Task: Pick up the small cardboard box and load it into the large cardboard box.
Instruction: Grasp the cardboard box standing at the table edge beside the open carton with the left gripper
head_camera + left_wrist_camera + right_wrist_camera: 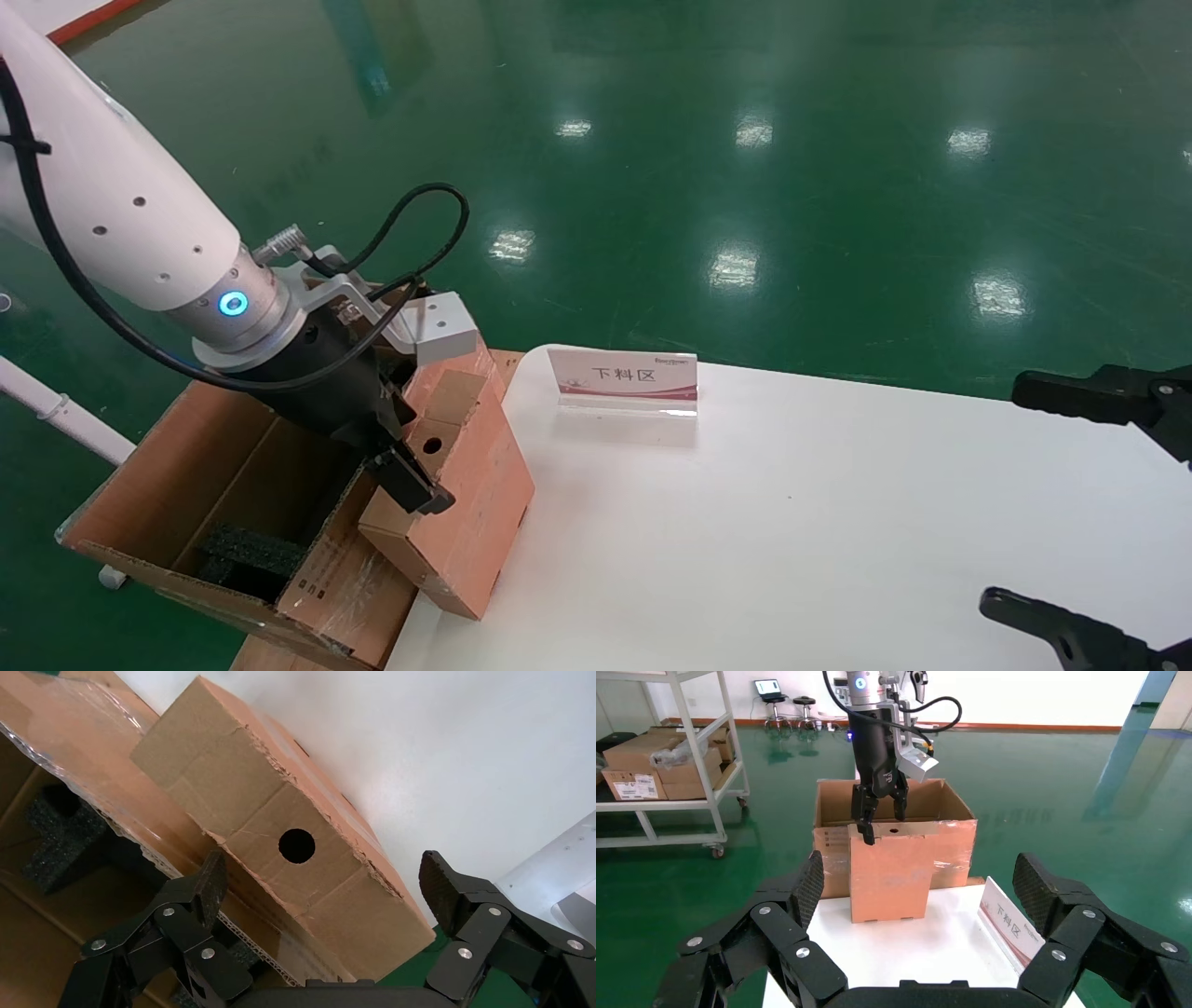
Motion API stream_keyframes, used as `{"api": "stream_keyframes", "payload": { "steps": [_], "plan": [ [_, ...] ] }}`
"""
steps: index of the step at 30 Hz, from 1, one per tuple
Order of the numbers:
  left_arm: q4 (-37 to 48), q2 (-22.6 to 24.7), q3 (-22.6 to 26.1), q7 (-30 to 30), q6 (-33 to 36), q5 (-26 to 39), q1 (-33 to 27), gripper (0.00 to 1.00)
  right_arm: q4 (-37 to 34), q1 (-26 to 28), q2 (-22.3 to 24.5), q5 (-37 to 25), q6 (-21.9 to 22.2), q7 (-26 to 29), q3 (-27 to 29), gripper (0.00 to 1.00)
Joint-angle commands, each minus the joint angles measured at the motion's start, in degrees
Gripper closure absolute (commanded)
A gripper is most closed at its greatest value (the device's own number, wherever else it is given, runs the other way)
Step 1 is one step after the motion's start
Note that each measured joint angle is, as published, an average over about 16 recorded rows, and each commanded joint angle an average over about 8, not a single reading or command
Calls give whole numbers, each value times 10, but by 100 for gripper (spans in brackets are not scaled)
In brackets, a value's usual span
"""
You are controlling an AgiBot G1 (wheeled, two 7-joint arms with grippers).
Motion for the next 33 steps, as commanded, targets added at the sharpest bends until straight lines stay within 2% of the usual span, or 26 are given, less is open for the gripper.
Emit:
{"api": "stream_keyframes", "payload": {
  "steps": [1,26,27,29,30,33],
  "plan": [
    [0,1,5,-3,-3,1,1,0,0,0,0,0,0,0,0,0],
    [0,8,27,-27,-26,17,16,0,0,0,0,1,0,0,-1,0],
    [0,8,27,-27,-25,17,15,3,0,0,0,1,0,0,-1,0],
    [0,8,26,-27,-25,16,15,28,0,0,0,1,0,0,-1,0],
    [0,8,26,-26,-25,16,15,40,0,0,0,1,0,0,-1,9],
    [0,8,26,-26,-24,16,15,78,0,0,0,1,0,0,-1,46]
  ]
}}
